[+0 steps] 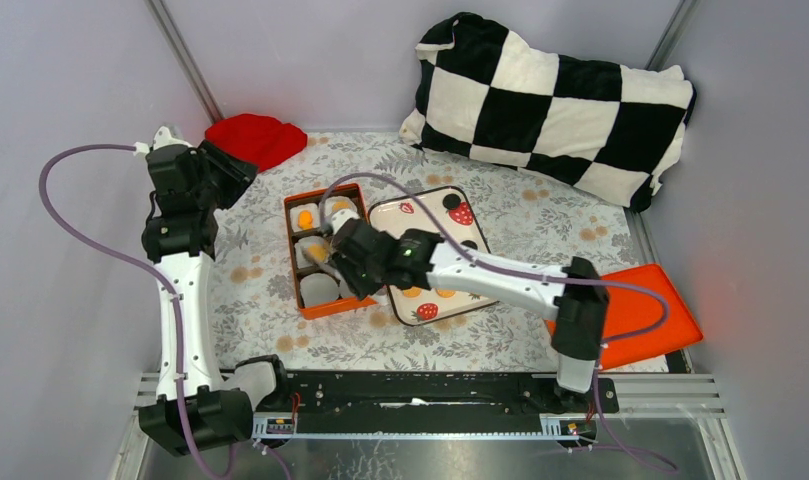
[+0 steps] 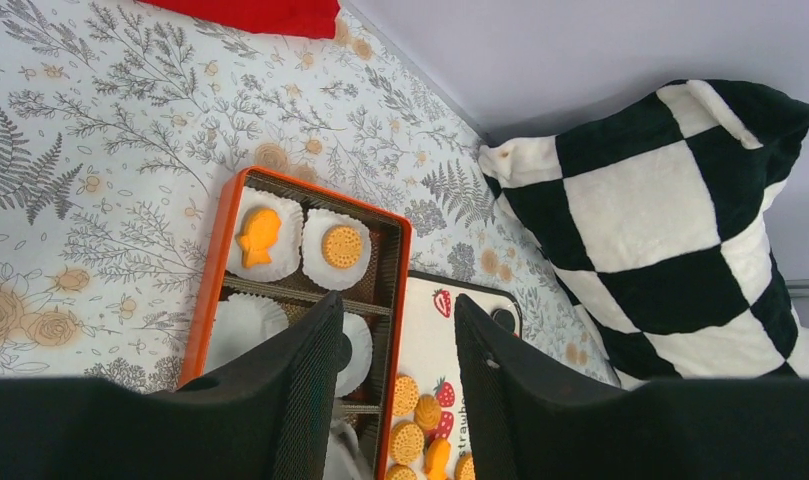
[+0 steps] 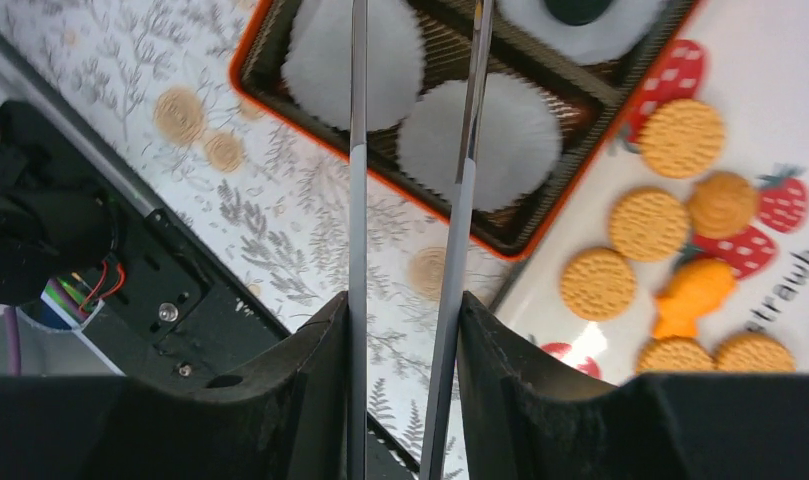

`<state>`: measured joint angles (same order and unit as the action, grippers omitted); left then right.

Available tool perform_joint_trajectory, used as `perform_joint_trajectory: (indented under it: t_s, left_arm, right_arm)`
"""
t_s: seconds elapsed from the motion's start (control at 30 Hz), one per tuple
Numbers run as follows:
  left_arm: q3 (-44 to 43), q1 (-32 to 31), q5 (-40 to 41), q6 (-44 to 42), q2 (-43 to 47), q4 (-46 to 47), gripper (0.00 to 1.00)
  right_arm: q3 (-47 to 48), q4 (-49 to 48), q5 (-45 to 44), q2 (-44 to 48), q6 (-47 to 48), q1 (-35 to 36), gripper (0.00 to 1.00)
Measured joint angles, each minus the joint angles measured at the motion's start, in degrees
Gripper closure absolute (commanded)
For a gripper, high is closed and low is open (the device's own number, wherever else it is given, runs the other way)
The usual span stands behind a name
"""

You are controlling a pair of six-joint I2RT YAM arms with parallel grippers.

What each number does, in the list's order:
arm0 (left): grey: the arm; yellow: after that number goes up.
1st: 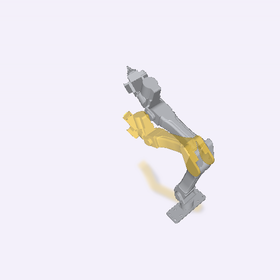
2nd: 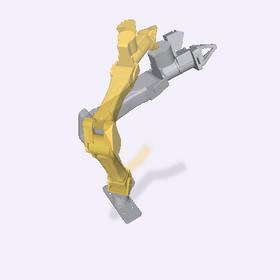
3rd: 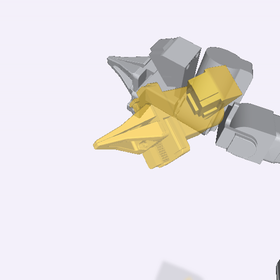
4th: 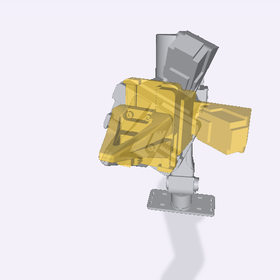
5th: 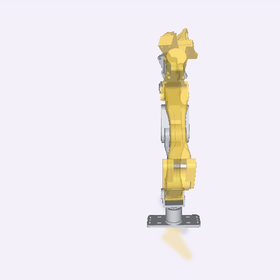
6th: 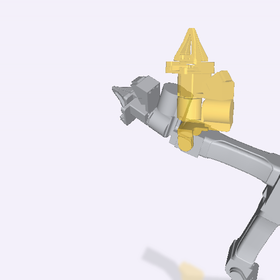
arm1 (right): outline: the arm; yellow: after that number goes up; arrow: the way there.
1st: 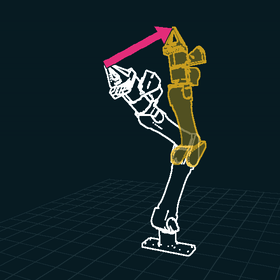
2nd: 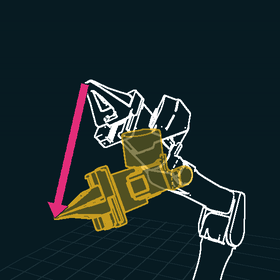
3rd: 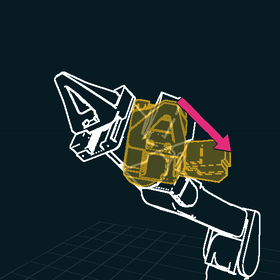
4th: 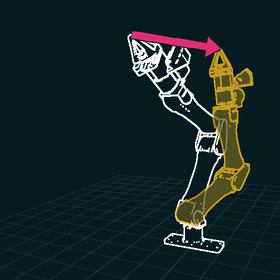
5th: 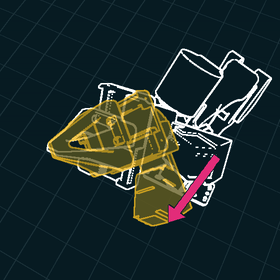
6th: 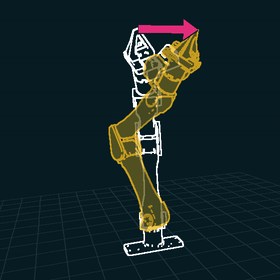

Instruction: Pack the cookies

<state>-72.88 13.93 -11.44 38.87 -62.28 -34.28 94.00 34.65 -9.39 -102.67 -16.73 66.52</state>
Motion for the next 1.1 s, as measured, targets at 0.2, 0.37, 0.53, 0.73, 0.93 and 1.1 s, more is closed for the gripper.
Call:
perform_joint_trajectory:
  t_s: [0.2, 0.37, 0.53, 0.73, 0.93, 1.1]
  left_arm:
    - [0.50, 0.00, -0.09, -0.02, 0.15, -0.04, 0.50]
    - [1.22, 0.02, -0.13, -0.35, 0.13, -0.04, 0.50]
    - [1.29, 0.11, -0.15, -1.03, 0.15, -0.02, 0.50]
    - [1.77, 0.11, -0.15, -1.42, 0.22, 0.02, 0.49]
    - [2.69, 0.11, -1.05, -1.77, 0.63, 0.22, 0.48]
    - [3.91, 0.13, -2.86, -2.08, 2.14, 1.36, 0.47]
  right_arm:
    - [3.80, 0.42, 1.36, -7.10, 0.68, 2.95, 0.94]
    - [6.78, 0.63, -0.02, -9.75, 1.60, 2.62, 0.94]
    - [9.25, 0.68, -2.10, -11.30, 2.82, 2.58, 0.95]
    - [11.10, 0.70, -3.65, -13.29, 3.43, 2.54, 0.58]
    - [11.13, 0.79, -5.16, -14.43, 3.98, 2.54, 0.40]
    - [11.13, 0.55, -6.29, -14.43, 4.31, 2.49, 0.46]
